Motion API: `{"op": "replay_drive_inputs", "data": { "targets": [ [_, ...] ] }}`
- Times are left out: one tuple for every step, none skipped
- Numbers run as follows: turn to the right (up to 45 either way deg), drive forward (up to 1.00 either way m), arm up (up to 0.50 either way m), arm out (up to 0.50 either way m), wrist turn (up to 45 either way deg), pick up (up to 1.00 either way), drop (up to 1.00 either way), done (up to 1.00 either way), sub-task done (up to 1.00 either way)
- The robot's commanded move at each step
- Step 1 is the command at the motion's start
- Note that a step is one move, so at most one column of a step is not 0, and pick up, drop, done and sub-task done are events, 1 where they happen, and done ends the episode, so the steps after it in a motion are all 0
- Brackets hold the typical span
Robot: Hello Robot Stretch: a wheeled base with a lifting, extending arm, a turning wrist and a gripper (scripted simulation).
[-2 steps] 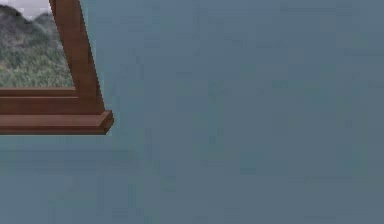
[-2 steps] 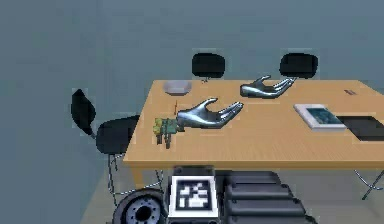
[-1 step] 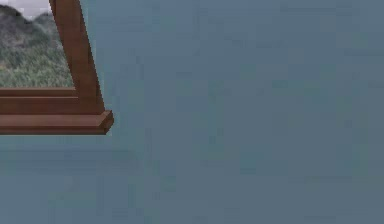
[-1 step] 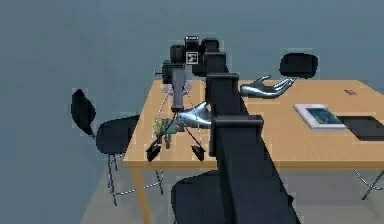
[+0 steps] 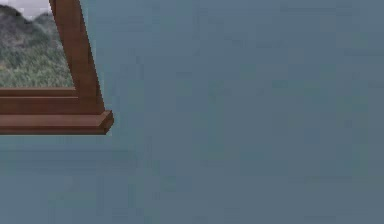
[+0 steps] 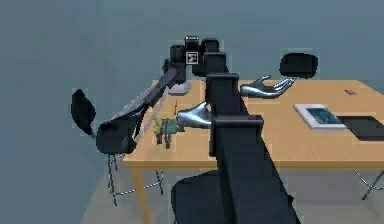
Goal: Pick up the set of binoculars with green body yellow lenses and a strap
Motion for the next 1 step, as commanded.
{"op": "replay_drive_inputs", "data": {
  "targets": [
    [0.0, 0.0, 0.0, 0.0, 45.0, 0.0, 0.0, 0.0, 0.0]
  ]
}}
